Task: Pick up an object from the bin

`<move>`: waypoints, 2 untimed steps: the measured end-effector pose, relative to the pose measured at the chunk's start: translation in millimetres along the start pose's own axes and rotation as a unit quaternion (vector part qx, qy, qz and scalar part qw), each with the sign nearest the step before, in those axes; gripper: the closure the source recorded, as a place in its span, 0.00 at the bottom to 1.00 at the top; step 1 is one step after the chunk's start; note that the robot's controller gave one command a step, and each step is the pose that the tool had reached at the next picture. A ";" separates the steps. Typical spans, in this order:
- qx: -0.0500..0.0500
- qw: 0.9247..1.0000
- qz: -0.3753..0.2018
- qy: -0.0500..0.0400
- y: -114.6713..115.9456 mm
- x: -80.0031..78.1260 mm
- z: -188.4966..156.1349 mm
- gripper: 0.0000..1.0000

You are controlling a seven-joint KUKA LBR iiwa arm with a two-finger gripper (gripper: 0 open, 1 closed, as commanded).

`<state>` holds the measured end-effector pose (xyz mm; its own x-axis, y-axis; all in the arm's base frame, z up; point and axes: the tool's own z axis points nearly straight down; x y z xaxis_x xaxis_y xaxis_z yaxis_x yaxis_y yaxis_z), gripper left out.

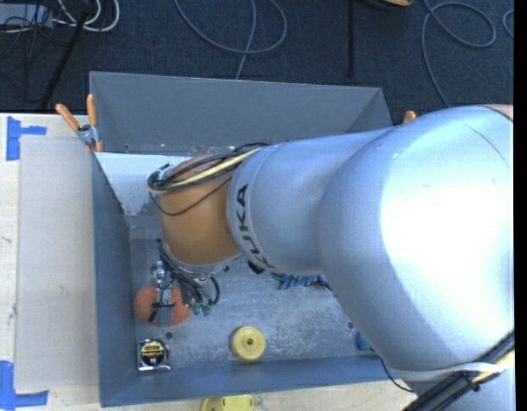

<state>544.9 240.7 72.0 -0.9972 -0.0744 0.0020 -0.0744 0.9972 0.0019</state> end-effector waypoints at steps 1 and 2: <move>0.000 1.000 0.000 0.000 -0.2 0.3 -2.2 1.00; 0.001 1.000 0.001 0.001 -0.9 0.9 -10.7 1.00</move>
Offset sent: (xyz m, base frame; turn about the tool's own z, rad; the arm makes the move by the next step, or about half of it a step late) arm 0.0000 -0.0002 0.0386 0.0000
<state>544.1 239.7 82.7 -0.9973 -0.0733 0.0031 -0.0733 0.9973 0.0005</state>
